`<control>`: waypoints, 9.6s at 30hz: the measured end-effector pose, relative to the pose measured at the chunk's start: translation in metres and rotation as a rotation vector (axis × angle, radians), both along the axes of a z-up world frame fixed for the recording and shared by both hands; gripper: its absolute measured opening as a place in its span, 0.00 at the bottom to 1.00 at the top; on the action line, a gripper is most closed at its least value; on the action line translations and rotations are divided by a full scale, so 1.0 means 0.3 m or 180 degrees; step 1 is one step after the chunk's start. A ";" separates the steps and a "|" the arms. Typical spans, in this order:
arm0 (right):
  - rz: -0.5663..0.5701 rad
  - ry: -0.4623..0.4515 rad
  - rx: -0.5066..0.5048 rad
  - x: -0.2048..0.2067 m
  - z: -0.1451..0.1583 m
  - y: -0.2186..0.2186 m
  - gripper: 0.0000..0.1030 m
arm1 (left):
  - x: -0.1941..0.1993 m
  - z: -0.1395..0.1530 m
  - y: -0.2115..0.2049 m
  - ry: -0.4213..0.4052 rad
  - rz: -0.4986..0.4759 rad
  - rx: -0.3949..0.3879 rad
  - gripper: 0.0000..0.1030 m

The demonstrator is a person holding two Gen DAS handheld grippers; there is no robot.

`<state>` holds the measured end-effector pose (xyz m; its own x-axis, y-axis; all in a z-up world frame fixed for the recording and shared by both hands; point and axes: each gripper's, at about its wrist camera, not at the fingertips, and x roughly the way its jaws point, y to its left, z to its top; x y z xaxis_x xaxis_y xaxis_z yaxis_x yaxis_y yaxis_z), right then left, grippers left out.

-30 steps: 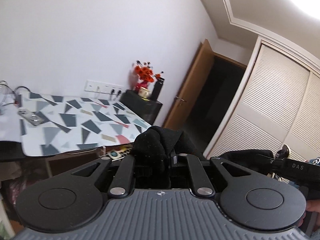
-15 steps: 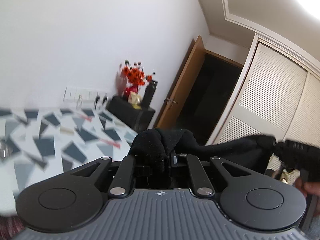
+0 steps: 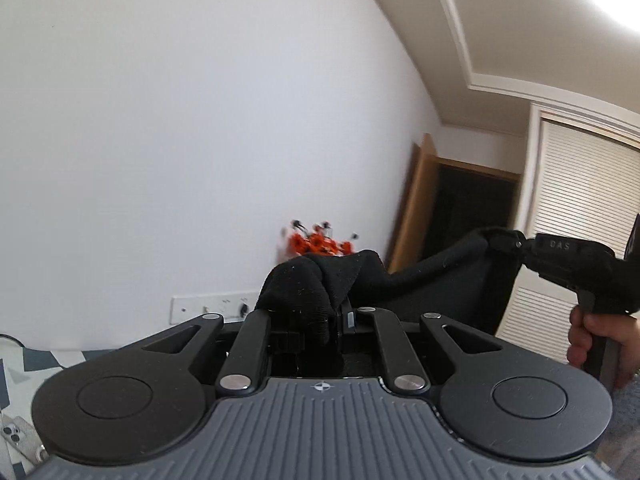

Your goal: Fold clothes

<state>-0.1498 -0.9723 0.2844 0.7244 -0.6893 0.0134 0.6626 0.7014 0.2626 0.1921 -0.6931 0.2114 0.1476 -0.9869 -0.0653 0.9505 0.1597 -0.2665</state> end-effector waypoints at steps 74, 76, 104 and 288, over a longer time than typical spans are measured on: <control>0.0606 0.2203 0.2339 0.960 -1.234 -0.834 0.36 | 0.752 -1.056 -0.879 0.1112 0.1420 0.2750 0.57; 0.0682 0.2228 0.2341 0.970 -1.241 -0.813 0.37 | 0.771 -1.084 -0.892 0.1304 0.1528 0.2700 0.55; 0.0165 0.2358 0.2750 0.860 -1.208 -0.818 0.32 | 0.728 -0.936 -0.716 0.1321 0.2490 0.2432 0.61; 0.1244 0.1511 0.1790 1.145 -1.207 -1.005 0.23 | 0.387 -1.070 -0.684 0.0619 0.1847 0.3007 0.10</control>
